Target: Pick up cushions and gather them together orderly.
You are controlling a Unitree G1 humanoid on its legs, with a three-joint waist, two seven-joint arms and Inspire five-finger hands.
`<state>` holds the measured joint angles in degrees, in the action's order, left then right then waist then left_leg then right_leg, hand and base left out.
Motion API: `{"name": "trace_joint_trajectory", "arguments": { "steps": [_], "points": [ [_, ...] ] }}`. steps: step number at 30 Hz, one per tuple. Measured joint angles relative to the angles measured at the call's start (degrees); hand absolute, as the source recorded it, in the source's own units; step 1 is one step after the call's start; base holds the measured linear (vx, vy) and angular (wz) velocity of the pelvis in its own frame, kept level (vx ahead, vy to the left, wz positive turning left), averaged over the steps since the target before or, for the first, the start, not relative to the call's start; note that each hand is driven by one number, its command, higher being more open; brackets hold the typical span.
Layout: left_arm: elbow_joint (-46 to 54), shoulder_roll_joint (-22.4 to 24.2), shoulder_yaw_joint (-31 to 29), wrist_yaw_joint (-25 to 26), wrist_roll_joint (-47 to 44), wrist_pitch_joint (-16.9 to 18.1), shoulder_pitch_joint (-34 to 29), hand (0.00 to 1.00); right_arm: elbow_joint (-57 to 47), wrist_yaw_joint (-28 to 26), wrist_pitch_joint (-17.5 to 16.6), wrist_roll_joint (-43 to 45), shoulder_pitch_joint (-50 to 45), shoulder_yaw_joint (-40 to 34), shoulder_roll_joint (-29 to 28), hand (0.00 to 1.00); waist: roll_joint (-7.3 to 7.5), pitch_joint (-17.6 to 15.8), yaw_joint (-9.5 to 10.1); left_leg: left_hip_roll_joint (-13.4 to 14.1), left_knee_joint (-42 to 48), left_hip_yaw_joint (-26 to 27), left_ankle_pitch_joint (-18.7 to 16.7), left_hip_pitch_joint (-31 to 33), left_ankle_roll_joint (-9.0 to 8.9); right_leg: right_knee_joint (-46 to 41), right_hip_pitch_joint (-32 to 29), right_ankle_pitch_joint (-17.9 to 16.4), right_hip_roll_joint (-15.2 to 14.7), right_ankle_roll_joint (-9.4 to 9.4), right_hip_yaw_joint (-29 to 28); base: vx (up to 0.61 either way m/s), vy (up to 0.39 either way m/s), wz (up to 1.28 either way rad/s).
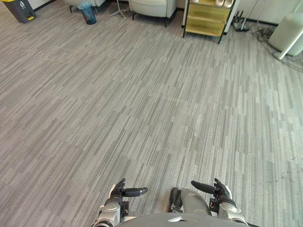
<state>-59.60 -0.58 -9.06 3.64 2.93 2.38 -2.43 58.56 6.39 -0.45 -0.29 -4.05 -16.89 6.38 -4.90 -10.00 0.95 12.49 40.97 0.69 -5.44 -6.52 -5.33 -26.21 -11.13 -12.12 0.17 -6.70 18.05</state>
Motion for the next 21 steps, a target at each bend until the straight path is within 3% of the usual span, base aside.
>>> {"name": "trace_joint_trajectory", "arguments": {
  "steps": [1, 2, 4, 5, 7, 8, 10, 12, 13, 14, 15, 17, 18, 19, 20, 21],
  "points": [
    [0.81, 0.95, -1.47, -0.06, -0.09, 0.06, -0.24, 1.00, -0.08, 0.30, 0.04, 0.10, -0.22, 0.14, 0.40, 1.00, -1.10, -0.15, 0.42, 2.51, 12.07, 0.48, 0.24, 5.86, -0.81, 2.59, 3.21, -0.34, 2.01, -0.26, -0.29, 0.44, -0.209, -0.18],
    [1.49, 0.84, -1.43, -0.25, -0.18, -0.11, -0.26, 1.00, -0.06, 0.43, 0.25, 0.27, -0.06, 0.17, 0.42, 1.00, -1.15, -0.32, 0.54, 3.46, 17.34, 1.08, -0.95, 8.84, -0.85, 4.55, 5.48, -0.35, 2.95, -0.30, -0.53, 0.57, -0.245, -0.22],
    [3.48, 0.02, -1.27, -0.32, -0.14, 0.10, -0.36, 1.00, 0.23, 0.46, 0.44, 0.37, -0.19, 0.75, -0.31, 1.00, 0.39, -1.08, 1.02, 3.41, 22.18, 3.08, -3.84, 13.71, -0.77, 9.51, 11.87, -0.32, 3.71, -0.36, -1.45, 0.38, -0.153, -0.19],
    [4.72, -0.32, -1.29, -0.27, -0.17, 0.20, -0.36, 1.00, 0.60, 0.48, 0.40, 0.38, -0.28, 0.64, -1.19, 1.00, 2.02, -1.18, 1.71, 2.65, 19.96, 6.10, -6.47, 16.76, 0.29, 12.82, 16.04, 0.01, 3.70, 0.18, -2.62, 0.46, -0.150, -0.30],
    [6.13, -0.31, -1.24, -0.28, -0.14, 0.95, -0.33, 1.00, 0.77, 0.49, 0.40, 0.39, 0.08, 0.65, -2.01, 1.00, 2.92, -1.27, 2.50, 0.77, 12.08, 8.63, -8.97, 20.39, 1.57, 16.69, 20.31, 0.23, 3.62, 0.80, -3.94, 0.55, -0.124, -0.41],
    [6.53, -0.15, -1.18, -0.31, -0.14, 1.19, -0.07, 1.00, 0.76, 0.48, 0.40, 0.41, 0.62, 0.66, -2.57, 1.00, 3.14, -1.40, 3.02, -2.58, -2.50, 9.67, -8.59, 22.17, 2.04, 18.98, 23.09, -0.24, 3.13, 2.00, -5.29, 0.45, 0.009, -0.44],
    [6.44, -0.01, -1.17, -0.30, -0.23, 1.28, 0.13, 1.00, 0.74, 0.46, 0.33, 0.39, 0.54, 0.69, -2.96, 1.00, 3.08, -1.44, 3.38, -6.35, -20.05, 9.50, -2.98, 22.88, 2.49, 20.91, 26.04, -1.19, 2.56, 3.62, -6.47, 0.46, 0.050, -0.42],
    [6.36, 0.04, -1.24, -0.07, -0.81, 1.34, 0.08, 1.00, 1.08, 0.47, 0.39, 0.39, -0.13, 1.34, -3.96, 1.00, 3.13, -1.18, 5.36, -8.66, -26.05, 8.23, 9.27, 21.00, 4.26, 22.44, 28.86, -2.13, 2.14, 5.20, -9.79, 0.47, 0.067, -0.57],
    [5.74, -0.45, -0.85, -0.08, -0.76, 1.34, 0.56, 1.00, 1.31, 0.46, 0.34, 0.45, 0.07, 1.93, -4.65, 1.00, 4.31, -0.96, 4.92, -10.00, -26.53, 8.60, 8.91, 20.66, 4.44, 22.51, 29.26, -2.18, 0.87, 5.32, -10.19, 0.56, 0.050, -0.24],
    [5.11, -1.36, -0.58, -0.34, -0.64, 1.23, 1.17, 1.00, 1.87, 0.34, 0.35, 0.39, 0.55, 2.34, -5.17, 1.00, 5.59, -0.70, 4.43, -10.99, -25.44, 8.30, 7.15, 20.65, 6.08, 21.67, 28.86, -1.90, -0.87, 5.78, -10.97, 0.52, 0.039, 0.15],
    [5.16, -1.68, -0.77, -0.70, -0.76, 1.23, 1.23, 1.00, 2.23, 0.15, 0.50, 0.34, 0.71, 2.38, -5.40, 1.00, 5.94, -0.61, 4.66, -10.85, -21.31, 8.52, 3.86, 21.25, 6.55, 18.04, 28.22, -1.70, -1.32, 6.12, -12.31, 0.70, 0.065, 0.11],
    [4.96, -1.84, -0.85, -0.44, -1.20, 1.15, 1.04, 1.00, 2.37, 0.11, 0.53, 0.27, 0.52, 2.23, -5.69, 1.00, 6.24, -0.38, 4.76, -10.56, -17.30, 9.67, 0.70, 19.79, 7.62, 8.09, 26.10, -1.62, -1.89, 6.24, -13.75, 0.49, 0.059, -0.03],
    [4.26, -2.24, -0.52, -0.45, -1.17, 1.16, 0.87, 1.00, 2.42, 0.02, 0.48, 0.17, 0.51, 2.30, -5.77, 1.00, 6.46, 0.21, 4.74, -10.74, -16.96, 9.76, -0.94, 17.96, 8.19, -0.41, 23.46, -0.52, -2.25, 7.97, -13.58, 0.44, 0.041, -0.03],
    [3.66, -2.75, 0.24, -0.47, -1.19, 0.89, 0.74, 1.00, 2.39, -0.13, 0.31, 0.08, 0.64, 2.33, -5.68, 1.00, 6.59, 0.60, 4.37, -10.94, -17.72, 9.49, -3.23, 15.03, 8.30, -11.84, 19.27, 3.41, -3.20, 12.13, -13.03, 0.56, 0.009, 0.01],
    [3.08, -2.95, 1.48, -0.43, -1.19, 0.78, 0.88, 1.00, 2.23, -0.20, -0.02, 0.06, 0.71, 2.31, -5.40, 1.00, 6.30, 0.47, 3.75, -10.91, -19.72, 8.27, -5.96, 11.84, 7.60, -22.06, 15.31, 7.18, -4.42, 13.57, -12.24, 0.38, -0.026, 0.12],
    [2.06, -3.42, 2.03, -0.46, -1.20, 0.65, 1.37, 1.00, 2.30, -0.23, -0.28, 0.00, 1.00, 2.34, -5.43, 1.00, 6.91, 0.13, 3.65, -11.52, -20.29, 8.11, -6.84, 9.51, 7.15, -28.77, 12.08, 3.26, -6.25, 10.51, -11.09, 0.46, -0.074, 0.07]
  ]
}}
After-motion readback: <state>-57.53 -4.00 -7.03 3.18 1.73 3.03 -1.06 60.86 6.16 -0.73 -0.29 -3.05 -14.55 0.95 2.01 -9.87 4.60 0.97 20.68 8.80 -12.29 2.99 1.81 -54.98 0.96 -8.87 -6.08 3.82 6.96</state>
